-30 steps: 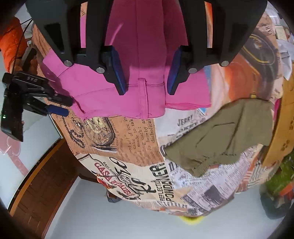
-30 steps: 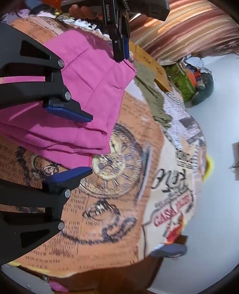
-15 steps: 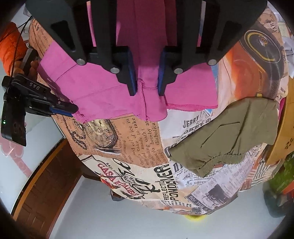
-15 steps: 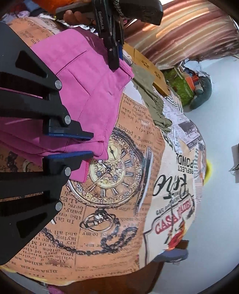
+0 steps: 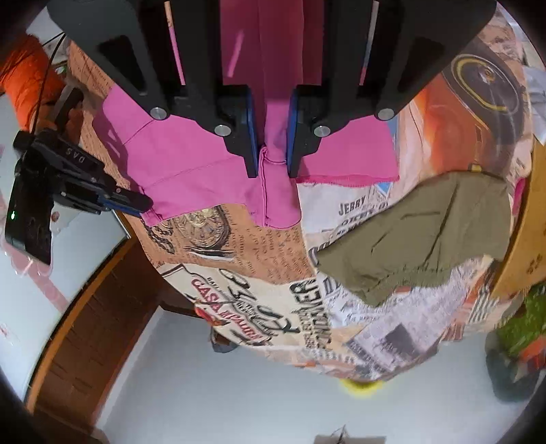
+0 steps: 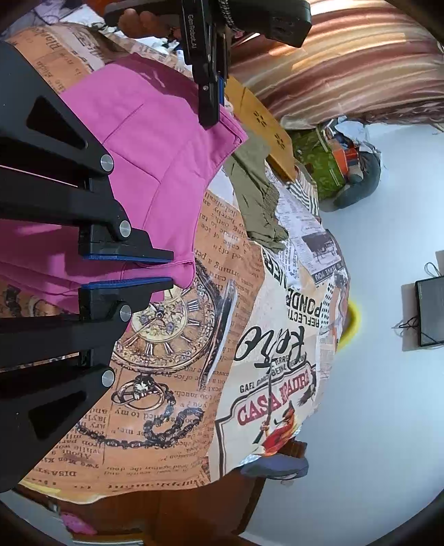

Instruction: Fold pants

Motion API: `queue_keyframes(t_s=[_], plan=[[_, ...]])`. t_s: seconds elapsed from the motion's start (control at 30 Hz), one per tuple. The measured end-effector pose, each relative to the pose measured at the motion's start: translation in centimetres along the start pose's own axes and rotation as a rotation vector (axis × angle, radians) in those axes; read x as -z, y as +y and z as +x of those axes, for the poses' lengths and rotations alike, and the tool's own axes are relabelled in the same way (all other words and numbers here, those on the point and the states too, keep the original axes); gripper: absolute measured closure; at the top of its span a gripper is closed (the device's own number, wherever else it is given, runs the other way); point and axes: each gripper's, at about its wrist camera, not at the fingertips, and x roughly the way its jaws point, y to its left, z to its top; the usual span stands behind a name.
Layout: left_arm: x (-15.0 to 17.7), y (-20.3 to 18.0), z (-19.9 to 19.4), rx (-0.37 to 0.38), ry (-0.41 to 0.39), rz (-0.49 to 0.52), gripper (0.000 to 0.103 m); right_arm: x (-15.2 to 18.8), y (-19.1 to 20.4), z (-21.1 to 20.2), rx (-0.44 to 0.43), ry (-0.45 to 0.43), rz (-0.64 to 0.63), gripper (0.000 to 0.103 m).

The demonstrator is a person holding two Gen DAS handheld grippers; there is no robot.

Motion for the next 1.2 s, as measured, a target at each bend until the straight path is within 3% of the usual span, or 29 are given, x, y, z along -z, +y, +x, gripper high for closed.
queue_keyframes(t_s=[0.37,0.5,0.7,0.83,0.97,1.13,1.2], plan=[[0.3,0.7,2.9,-0.075,0.055,0.012,0.08,0.6,-0.3,3.4,0.024,0.107,-0.004,0.094],[0.3,0.5,3.0,-0.11,0.051,0.035,0.074,0.6,-0.3,2.8,0.031,0.114,-0.004,0.091],[-0.1,-0.6,0.8,-0.191,0.015,0.095,0.074,-0.2,0.2,0.2,0.007,0.083,0.006,0.089],[0.1,-2.5,-1.4,-0.159,-0.02,0.139,0.068,-0.3,2.0,-1.6,-0.02,0.038,-0.039,0.069],[1.2,-5.2,-1.5,-0.1,-0.005,0.192,0.054,0.3,4.4,-1.6,-0.08,0.062,-0.087,0.067],[3.5,-6.0,1.3,-0.106,0.091,0.221,0.053,2.6,5.3,0.7,-0.108,0.156,-0.099,0.067],[4.1,-5.4,1.2,-0.086,0.08,0.198,0.053,2.6,4.5,0.3,-0.124,0.157,-0.068,0.067]])
